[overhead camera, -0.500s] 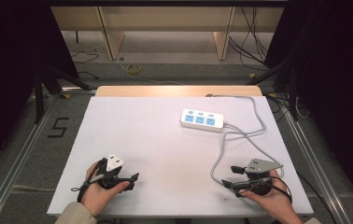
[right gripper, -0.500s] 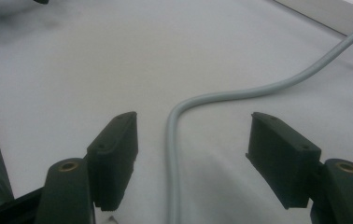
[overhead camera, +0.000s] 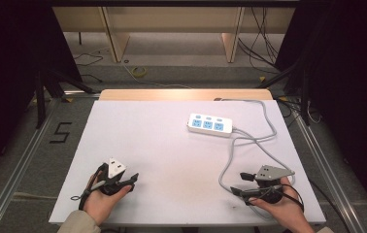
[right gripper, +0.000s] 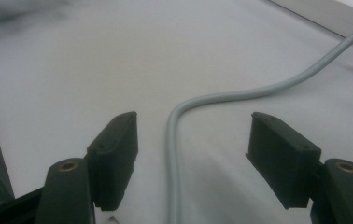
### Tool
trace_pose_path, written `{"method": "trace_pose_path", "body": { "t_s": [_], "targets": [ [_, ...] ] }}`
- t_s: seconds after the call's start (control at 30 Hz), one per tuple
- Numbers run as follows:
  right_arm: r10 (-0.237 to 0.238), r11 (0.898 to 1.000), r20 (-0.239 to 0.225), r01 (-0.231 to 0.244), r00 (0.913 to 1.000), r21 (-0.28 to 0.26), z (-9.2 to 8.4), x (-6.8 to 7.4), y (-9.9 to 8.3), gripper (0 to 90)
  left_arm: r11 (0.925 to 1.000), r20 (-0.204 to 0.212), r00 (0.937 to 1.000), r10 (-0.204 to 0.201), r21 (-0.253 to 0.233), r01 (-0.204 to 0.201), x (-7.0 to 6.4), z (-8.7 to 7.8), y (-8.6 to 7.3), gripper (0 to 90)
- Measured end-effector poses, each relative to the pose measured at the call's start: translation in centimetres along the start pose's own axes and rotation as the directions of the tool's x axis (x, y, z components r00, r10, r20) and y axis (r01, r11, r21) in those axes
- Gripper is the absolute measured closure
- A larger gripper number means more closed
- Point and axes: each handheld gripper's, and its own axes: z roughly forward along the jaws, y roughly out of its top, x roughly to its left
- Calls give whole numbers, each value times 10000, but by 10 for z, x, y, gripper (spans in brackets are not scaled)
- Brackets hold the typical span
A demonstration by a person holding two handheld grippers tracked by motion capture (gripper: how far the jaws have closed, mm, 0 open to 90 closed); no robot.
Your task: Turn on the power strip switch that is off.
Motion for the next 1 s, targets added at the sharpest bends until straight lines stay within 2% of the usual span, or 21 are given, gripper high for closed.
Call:
{"method": "trace_pose_path", "body": {
  "t_s": [0.07, 0.13, 0.27, 0.4, 0.53, 0.83, 1.0],
  "targets": [
    [6, 10000, -3, -6, 10000, -9, 0, 0, 0, 340, 9997, -110, 9997, 232, 121, -231, 0, -1, 0, 645],
    [29, 10000, -7, -29, 10000, -38, 0, 0, 0, 340, 9997, -142, 9996, 249, 86, -248, 1, -2, 0, 755],
    [23, 10000, -10, -23, 10000, -40, 0, 0, 0, 340, 9995, -111, 9995, 279, 161, -277, 2, -4, 0, 891],
    [-3, 10000, 5, 3, 10000, -58, 0, 1, 0, 340, 9990, 50, 9995, 318, 305, -319, 1, -4, 0, 897],
    [-20, 10000, 2, 21, 10000, -29, 0, 0, 0, 341, 9995, 195, 9995, 239, 194, -243, -1, -4, 2, 897],
    [-30, 10000, 21, 30, 10000, -49, 0, 1, 0, 341, 9998, 240, 9997, 69, 189, -74, -4, -1, 7, 896],
    [-43, 10000, 8, 43, 10000, -1, 1, 0, 0, 340, 9996, 263, 9996, 127, 231, -134, -5, 0, 9, 896]
  ]
}}
